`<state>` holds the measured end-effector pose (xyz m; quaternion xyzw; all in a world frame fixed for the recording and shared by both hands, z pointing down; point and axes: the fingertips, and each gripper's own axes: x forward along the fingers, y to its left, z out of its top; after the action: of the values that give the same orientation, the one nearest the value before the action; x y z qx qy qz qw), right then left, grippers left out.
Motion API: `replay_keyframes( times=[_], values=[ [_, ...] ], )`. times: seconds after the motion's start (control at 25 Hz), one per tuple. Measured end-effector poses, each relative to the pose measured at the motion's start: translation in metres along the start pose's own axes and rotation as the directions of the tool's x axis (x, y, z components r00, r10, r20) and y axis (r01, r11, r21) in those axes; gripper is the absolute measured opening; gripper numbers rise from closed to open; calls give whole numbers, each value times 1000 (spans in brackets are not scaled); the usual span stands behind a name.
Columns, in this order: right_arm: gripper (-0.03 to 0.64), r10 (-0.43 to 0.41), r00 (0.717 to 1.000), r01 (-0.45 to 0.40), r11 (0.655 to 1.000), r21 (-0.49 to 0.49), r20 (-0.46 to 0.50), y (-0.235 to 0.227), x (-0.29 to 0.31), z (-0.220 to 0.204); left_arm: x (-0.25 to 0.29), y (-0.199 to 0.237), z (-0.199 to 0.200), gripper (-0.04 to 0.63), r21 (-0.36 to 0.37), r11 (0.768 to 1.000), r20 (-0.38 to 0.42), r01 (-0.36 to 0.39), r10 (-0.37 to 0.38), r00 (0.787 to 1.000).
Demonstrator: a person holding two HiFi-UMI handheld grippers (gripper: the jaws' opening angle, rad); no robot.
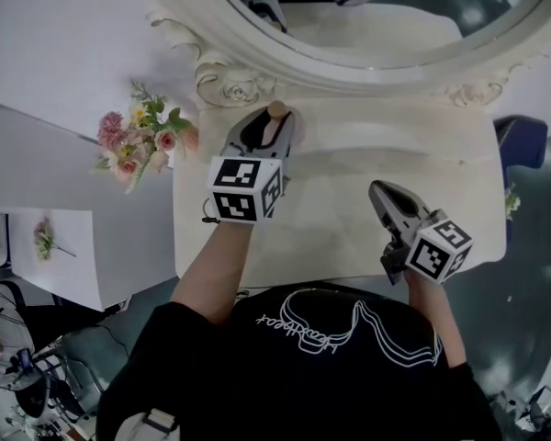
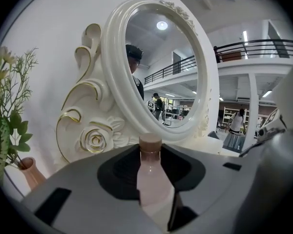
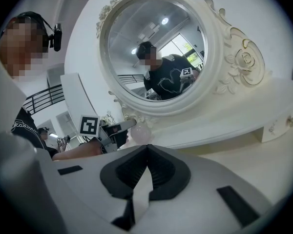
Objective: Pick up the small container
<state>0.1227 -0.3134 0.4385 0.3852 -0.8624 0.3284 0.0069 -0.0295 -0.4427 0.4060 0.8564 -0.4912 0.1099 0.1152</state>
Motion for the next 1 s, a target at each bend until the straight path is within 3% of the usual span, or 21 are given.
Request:
replay_keyframes(
  times=[0.4,1.0],
  values=[
    [5,16,999,-12,998,-67,47,22,-12,15,-51,-27,7,133,-41,998,15,42,-41,999],
    [5,58,992,-43,989,-139,108,66,-32,23,-124,-86,-25,133,-95,987,-37,130,-134,990]
  ],
)
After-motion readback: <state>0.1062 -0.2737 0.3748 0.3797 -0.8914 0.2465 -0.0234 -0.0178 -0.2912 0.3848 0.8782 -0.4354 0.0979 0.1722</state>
